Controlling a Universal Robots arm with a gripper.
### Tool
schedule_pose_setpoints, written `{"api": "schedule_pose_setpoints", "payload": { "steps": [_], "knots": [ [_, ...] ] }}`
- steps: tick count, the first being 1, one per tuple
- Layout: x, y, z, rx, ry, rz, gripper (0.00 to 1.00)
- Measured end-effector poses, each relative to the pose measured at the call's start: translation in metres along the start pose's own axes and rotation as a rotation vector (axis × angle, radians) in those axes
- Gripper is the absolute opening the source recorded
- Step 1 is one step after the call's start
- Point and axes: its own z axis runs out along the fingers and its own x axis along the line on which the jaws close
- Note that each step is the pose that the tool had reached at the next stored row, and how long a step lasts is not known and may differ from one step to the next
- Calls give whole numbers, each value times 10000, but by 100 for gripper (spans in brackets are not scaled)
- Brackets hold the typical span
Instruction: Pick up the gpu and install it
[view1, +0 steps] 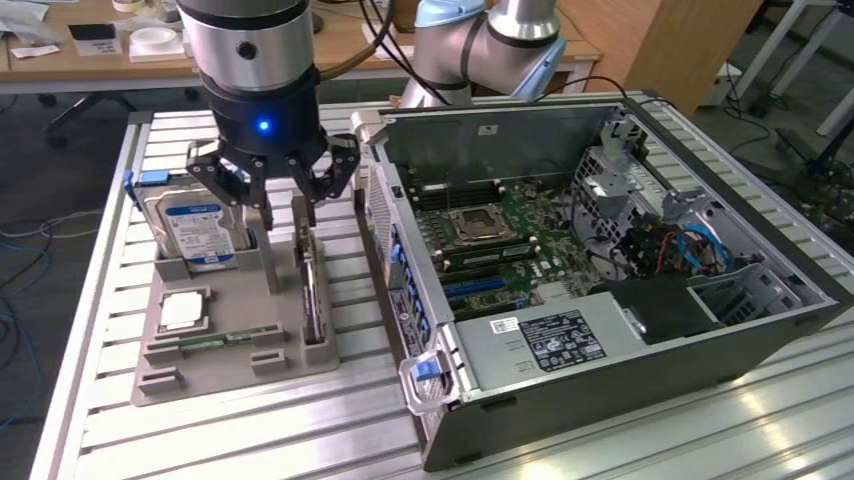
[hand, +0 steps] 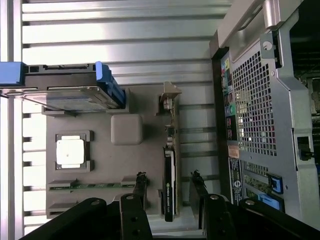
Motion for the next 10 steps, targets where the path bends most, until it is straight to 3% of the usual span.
{"api": "schedule_pose_setpoints", "payload": {
  "steps": [10],
  "knots": [
    [0, -1, 10, -2, -2, 0, 47]
  ]
}}
